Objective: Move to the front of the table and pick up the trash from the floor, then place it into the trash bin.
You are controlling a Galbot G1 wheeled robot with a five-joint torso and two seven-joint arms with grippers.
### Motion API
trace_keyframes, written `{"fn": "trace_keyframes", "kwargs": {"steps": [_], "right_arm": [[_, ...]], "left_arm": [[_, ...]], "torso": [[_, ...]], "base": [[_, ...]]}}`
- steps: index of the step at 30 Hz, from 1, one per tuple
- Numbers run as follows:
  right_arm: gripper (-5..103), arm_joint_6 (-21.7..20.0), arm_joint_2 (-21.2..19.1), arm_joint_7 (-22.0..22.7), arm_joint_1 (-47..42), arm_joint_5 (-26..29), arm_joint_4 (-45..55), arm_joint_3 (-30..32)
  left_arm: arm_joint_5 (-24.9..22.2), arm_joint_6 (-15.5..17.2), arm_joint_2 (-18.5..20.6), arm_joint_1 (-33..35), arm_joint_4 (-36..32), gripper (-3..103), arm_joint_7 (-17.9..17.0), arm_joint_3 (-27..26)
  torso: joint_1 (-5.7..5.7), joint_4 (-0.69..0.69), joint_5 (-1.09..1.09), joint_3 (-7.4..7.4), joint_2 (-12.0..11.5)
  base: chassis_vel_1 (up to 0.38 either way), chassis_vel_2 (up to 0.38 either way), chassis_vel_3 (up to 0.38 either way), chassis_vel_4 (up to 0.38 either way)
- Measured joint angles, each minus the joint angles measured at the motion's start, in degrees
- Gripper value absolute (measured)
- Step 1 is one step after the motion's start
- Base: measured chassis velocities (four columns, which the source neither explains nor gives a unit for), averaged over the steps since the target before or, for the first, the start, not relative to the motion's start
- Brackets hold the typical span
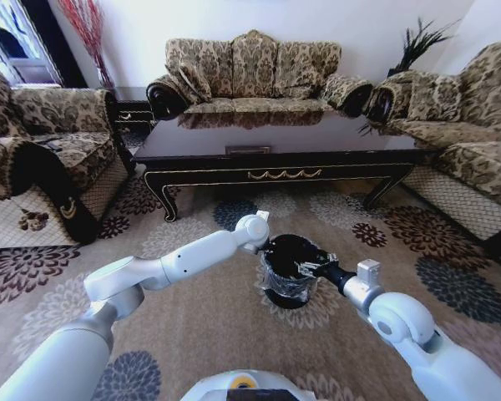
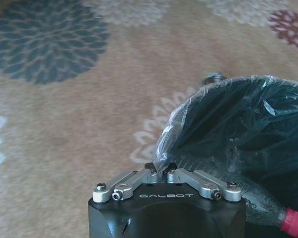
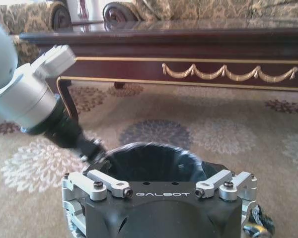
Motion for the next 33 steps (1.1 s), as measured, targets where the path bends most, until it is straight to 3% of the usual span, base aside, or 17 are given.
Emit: {"fn": "trace_keyframes", "kwargs": {"steps": [7, 14, 19, 24, 33], "right_arm": [[100, 0.4, -0.3, 0.0, 1.2, 2.0, 0.3, 2.6], [100, 2.1, -0.3, -0.2, 4.1, 0.8, -9.4, 1.0], [100, 4.0, 0.4, -0.3, 7.3, -4.1, -19.9, -3.6], [100, 6.3, 2.2, -0.7, 12.8, -9.0, -30.0, -9.4], [100, 9.5, 5.5, -1.4, 23.3, -12.9, -49.9, -18.4]], "left_arm": [[1.1, 0.0, 7.1, 2.4, -3.1, 4, -0.1, -3.8], [2.3, 0.0, 16.7, 9.3, -9.7, 4, 0.2, -11.1], [3.9, 0.0, 24.3, 16.2, -13.0, 4, 1.0, -16.4], [5.0, 0.0, 29.0, 24.3, -15.5, 4, 2.0, -23.4], [6.3, 0.0, 31.0, 31.1, -18.6, 4, 2.3, -29.6]], "torso": [[0.0, 0.04, -0.01, 0.0, 0.0], [0.0, -0.01, -0.01, 0.0, 0.0], [0.0, 0.02, -0.01, 0.0, 0.0], [0.0, 0.03, -0.02, -0.01, 0.0], [0.0, 0.0, 0.0, 0.0, 0.0]], "base": [[0.0, 0.0, 0.0, 0.0], [0.0, 0.0, 0.0, 0.0], [0.0, 0.0, 0.0, 0.0], [0.0, 0.0, 0.0, 0.0], [0.0, 0.0, 0.0, 0.0]]}}
